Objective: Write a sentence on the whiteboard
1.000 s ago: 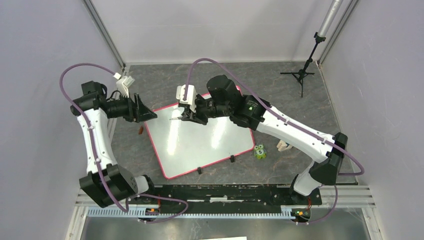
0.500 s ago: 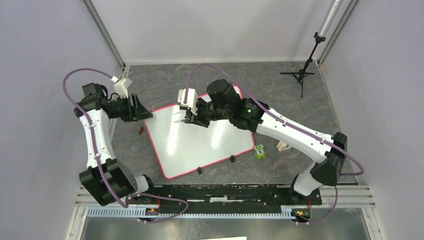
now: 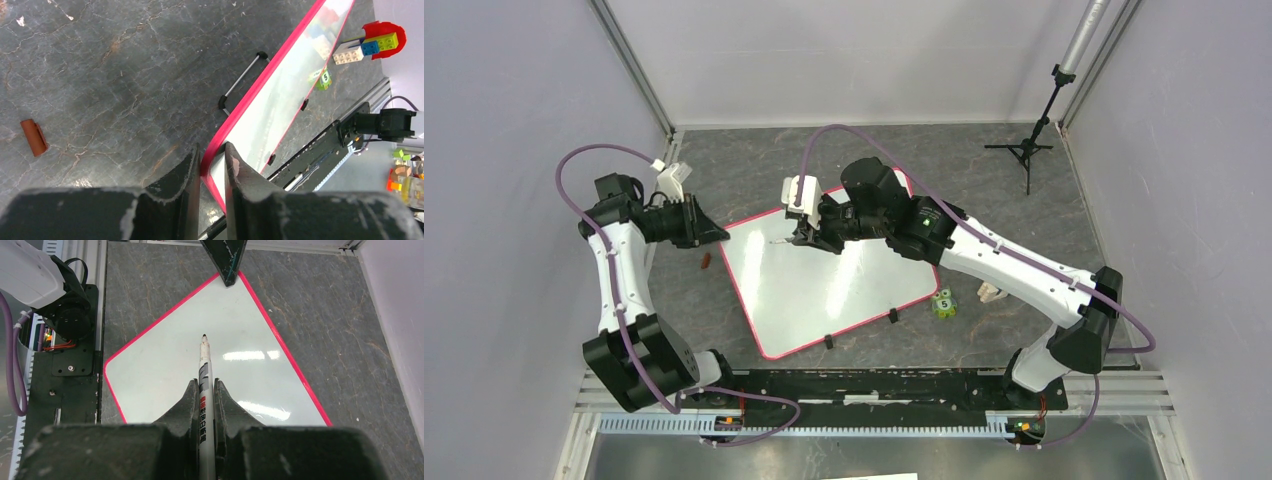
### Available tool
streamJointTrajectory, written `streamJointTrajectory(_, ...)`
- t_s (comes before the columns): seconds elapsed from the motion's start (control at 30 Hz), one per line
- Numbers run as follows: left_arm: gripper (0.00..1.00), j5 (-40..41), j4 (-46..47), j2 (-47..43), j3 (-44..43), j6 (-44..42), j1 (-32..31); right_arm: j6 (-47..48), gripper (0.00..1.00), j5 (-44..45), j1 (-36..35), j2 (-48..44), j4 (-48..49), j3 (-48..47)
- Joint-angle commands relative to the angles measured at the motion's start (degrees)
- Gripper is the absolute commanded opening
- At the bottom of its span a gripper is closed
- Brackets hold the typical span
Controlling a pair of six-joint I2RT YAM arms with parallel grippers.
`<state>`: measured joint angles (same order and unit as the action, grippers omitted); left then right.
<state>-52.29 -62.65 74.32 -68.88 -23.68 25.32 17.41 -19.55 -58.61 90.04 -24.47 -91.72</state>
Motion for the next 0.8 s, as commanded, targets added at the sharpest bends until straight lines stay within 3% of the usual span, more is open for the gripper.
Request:
streamJointTrajectory(0.0,0.11,-1.28,-1.16,0.28,0.79,-4.29,-0.78,0.15,0.0,-1.08,-0.01,-0.95,1.18,-0.75)
streamJointTrajectory(0.23,0.03,-1.74,-2.04,-0.12,2.04,-6.49,-3.51,0.43,0.0,-1.03,0.0,-1.32,0.91,-0.06)
streamJointTrajectory(0.77,0.03,0.09,0.77,-0.58,4.67,-6.22,-12.3,1.14,0.0,-1.49,0.14,-3.06,0.21,2.46)
